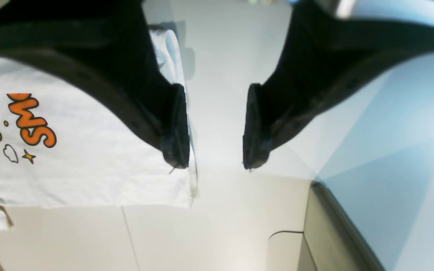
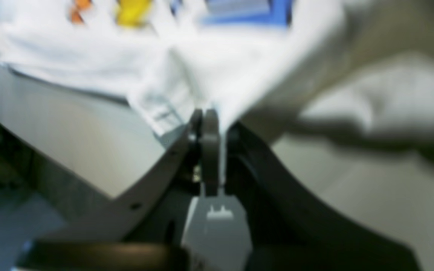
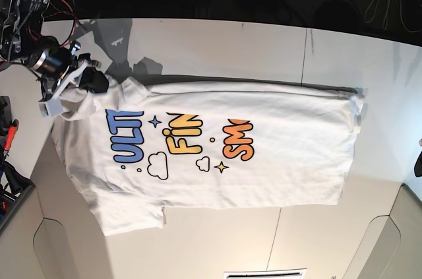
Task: Layout the t-shirt on the table in an organized manner, then fold the t-shirt properly
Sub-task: 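Fold the grasped side edge over the print toward the shirt middle, then regrasp the folded edge with both grippers at the collar and hem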
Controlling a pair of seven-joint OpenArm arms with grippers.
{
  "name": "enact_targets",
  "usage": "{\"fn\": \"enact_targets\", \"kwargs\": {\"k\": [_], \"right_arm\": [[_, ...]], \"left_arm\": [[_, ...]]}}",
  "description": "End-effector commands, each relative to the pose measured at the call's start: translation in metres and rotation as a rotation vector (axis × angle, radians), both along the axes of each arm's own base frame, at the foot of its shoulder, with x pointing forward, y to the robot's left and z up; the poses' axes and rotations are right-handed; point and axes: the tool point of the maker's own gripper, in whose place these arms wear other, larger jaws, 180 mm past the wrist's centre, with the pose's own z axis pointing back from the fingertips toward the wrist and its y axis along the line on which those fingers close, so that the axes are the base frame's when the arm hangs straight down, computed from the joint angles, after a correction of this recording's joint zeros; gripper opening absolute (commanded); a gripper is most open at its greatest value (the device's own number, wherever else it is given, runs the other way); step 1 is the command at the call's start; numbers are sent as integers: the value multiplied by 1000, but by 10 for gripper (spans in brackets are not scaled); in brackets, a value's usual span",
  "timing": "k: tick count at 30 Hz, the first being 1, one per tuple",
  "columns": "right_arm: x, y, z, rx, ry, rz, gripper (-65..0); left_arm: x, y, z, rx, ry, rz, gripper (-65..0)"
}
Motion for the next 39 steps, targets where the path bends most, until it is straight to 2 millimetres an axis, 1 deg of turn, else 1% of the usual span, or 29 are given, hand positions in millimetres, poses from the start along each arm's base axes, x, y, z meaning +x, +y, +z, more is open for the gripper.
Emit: {"fn": "enact_targets", "kwargs": {"k": [1,5,8,9,11,12,13,14,17,22,23,24,25,26,28,29,31,32,34,36,37,39], "right_arm": [[21,1,21,16,-84,-6,-650],[58,16,44,29,-174,-12,-650],[77,27,52,4,-208,-10,-650],[81,31,53,-1,-213,-6,-620],[87,40,53,-13,-219,4,-434],[91,43,54,-25,-230,4,-367],[94,44,53,-41,-238,1,-329],[96,44,52,-56,-246,-5,-324],[102,42,51,-89,-263,-21,-324],[110,34,53,-145,-263,-35,-333],[110,33,53,-149,-258,-30,-375],[109,32,52,-156,-246,-24,-468],[109,30,52,-163,-241,-21,-591],[109,27,52,-168,-240,-23,-650],[108,20,51,-177,-231,-32,-650],[108,16,51,-177,-230,-45,-650],[106,4,50,-182,-225,-78,-650],[103,-4,48,-191,-218,-95,-650],[96,-24,41,-239,-197,-131,-650],[89,-39,35,-285,-186,-155,-650],[85,-43,32,-297,-182,-161,-650],[79,-46,26,-314,-171,-158,-650]], "left_arm": [[7,6,25,23,-64,-7,-377],[7,6,25,23,-64,-7,-377],[7,6,25,23,-64,-7,-377],[7,6,25,23,-64,-7,-377],[7,6,25,23,-64,-7,-377],[7,6,25,23,-64,-7,-377],[7,6,25,23,-64,-7,-377],[7,6,25,23,-64,-7,-377],[7,6,25,23,-64,-7,-377],[6,5,24,21,-56,-8,-377],[6,4,22,13,-49,-11,-377],[5,1,21,-10,-43,-18,-381],[4,-6,19,-39,-36,-43,-402],[2,-16,17,-70,-29,-84,-462],[0,-34,10,-163,-10,-120,-645],[0,-44,5,-206,0,-138,-650],[0,-63,-9,-246,25,-168,-650],[-1,-73,-21,-243,57,-185,-650],[-1,-94,-50,-186,136,-224,-650],[-1,-112,-77,-78,191,-267,-650],[1,-116,-87,-26,207,-268,-650],[6,-110,-103,50,227,-201,-650]]}}
